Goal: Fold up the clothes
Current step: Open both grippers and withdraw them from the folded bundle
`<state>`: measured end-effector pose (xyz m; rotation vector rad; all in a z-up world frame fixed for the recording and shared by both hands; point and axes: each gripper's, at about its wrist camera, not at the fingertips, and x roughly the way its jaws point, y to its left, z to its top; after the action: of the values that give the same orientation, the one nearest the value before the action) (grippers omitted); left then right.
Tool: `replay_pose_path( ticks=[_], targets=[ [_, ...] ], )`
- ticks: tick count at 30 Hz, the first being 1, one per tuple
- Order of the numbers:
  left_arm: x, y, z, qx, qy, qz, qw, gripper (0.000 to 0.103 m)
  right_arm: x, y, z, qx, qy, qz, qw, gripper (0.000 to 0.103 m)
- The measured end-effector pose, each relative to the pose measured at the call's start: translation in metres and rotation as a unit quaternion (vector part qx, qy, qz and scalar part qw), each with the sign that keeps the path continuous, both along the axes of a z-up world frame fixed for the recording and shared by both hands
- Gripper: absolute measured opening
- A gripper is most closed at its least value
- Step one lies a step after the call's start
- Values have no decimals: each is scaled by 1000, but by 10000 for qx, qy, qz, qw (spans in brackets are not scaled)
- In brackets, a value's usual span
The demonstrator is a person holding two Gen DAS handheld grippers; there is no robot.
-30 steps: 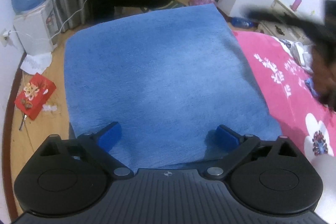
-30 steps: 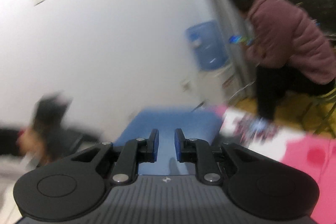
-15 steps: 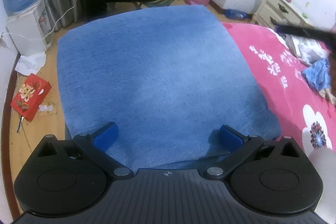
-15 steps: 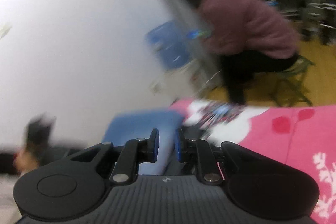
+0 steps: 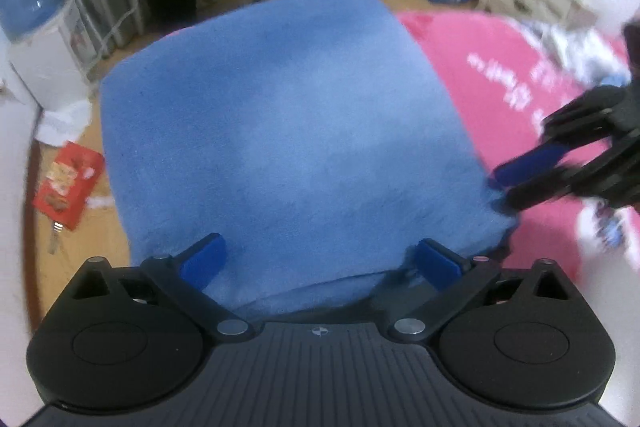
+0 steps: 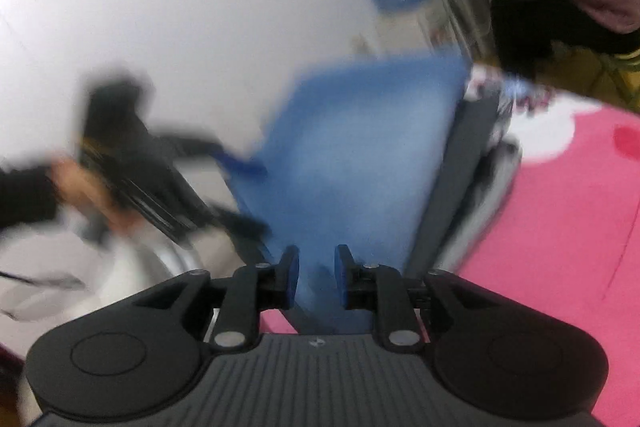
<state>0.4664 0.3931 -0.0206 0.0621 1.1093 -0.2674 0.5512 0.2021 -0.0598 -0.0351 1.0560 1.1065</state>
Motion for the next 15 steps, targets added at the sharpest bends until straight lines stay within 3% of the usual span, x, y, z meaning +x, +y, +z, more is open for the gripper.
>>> replay_pose_path(
  ticks=[2, 4, 6, 8, 9, 12, 15],
  targets=[
    [0, -6, 5, 158, 24, 16, 9999, 99, 4, 8, -11, -419, 141, -275, 9986, 22],
    [-4, -7, 23, 157, -129, 129, 9997, 98, -2, -7, 16, -141, 132, -656, 9977, 22],
    [-18, -4, 50, -31, -421, 403, 9983, 99, -20, -29, 52, 131, -242, -870, 9958, 22],
    [-34, -2, 78, -245, -688, 721, 9947, 99, -42, -45, 79, 145, -402, -1188, 9920, 31],
    [-42, -2, 92, -353, -826, 884, 9920, 99, -52, -52, 89, 81, -422, -1369, 9896, 38],
    [-75, -12, 134, -639, -1263, 1371, 9804, 101, -80, -60, 111, -111, -493, -1753, 9832, 39],
    [-113, -31, 172, -719, -1721, 1937, 9632, 102, -110, -70, 137, -117, -689, -2064, 9760, 45]
  ],
)
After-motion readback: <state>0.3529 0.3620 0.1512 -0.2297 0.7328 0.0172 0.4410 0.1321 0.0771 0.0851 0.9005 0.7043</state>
